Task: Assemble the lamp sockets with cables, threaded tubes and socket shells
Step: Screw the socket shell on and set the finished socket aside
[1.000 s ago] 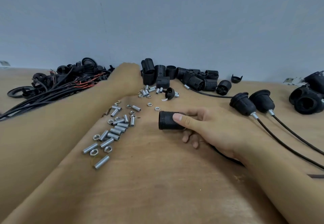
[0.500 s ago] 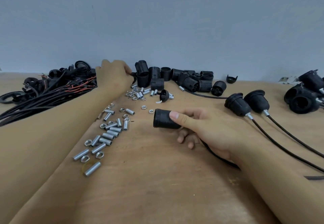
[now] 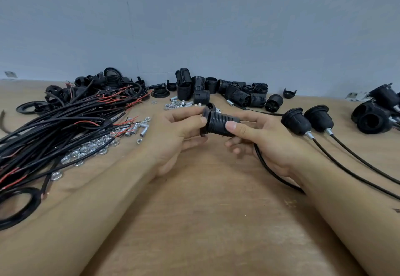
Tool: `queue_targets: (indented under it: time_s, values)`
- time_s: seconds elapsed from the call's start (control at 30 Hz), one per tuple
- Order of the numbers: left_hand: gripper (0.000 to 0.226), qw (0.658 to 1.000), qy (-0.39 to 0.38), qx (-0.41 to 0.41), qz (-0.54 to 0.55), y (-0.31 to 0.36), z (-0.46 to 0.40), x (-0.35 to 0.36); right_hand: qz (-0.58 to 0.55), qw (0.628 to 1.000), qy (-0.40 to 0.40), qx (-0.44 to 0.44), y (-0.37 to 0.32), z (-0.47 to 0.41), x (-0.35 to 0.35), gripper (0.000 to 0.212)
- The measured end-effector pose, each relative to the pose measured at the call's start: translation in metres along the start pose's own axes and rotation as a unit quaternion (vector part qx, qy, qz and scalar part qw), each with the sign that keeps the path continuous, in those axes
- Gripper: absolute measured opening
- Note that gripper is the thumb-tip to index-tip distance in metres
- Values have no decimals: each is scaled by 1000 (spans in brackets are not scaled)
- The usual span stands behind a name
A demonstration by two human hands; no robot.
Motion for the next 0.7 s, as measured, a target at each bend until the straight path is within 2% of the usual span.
queue_targets:
  time_s: [0.07,0.13,0.27,0.43,0.6,0.7]
  values:
    - [15,999,-36,-2,41,2,-1,-4,-14,1000,-5,-16,-4,0,-2,44]
    - [31,998,-55,9,41,4,-2,-7,-16,999,-12,-48,-10,2,-3,42]
    - [54,996,-77,41,-23,3,-5,-11,131,977,23,-169,-17,8,-4,36]
    - [50,994,-73,54,-53,0,-2,-10,189,952,35,-238,-12,10,3,43]
    - [42,981,-120,112,-99,10,-4,-15,151,969,27,-191,-12,7,-2,33]
    - [31,979,-141,132,-64,12,-2,-12,116,980,10,-160,-8,6,-1,41]
Point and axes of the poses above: each hand's wrist, its own z-axis away from the middle knuckle, its own x-axis out of the palm, y = z × x, the point moved 2 cm from there along -z, towards the middle knuckle, and after that the axes turned 7 degrees about y, right-handed, at the moved point
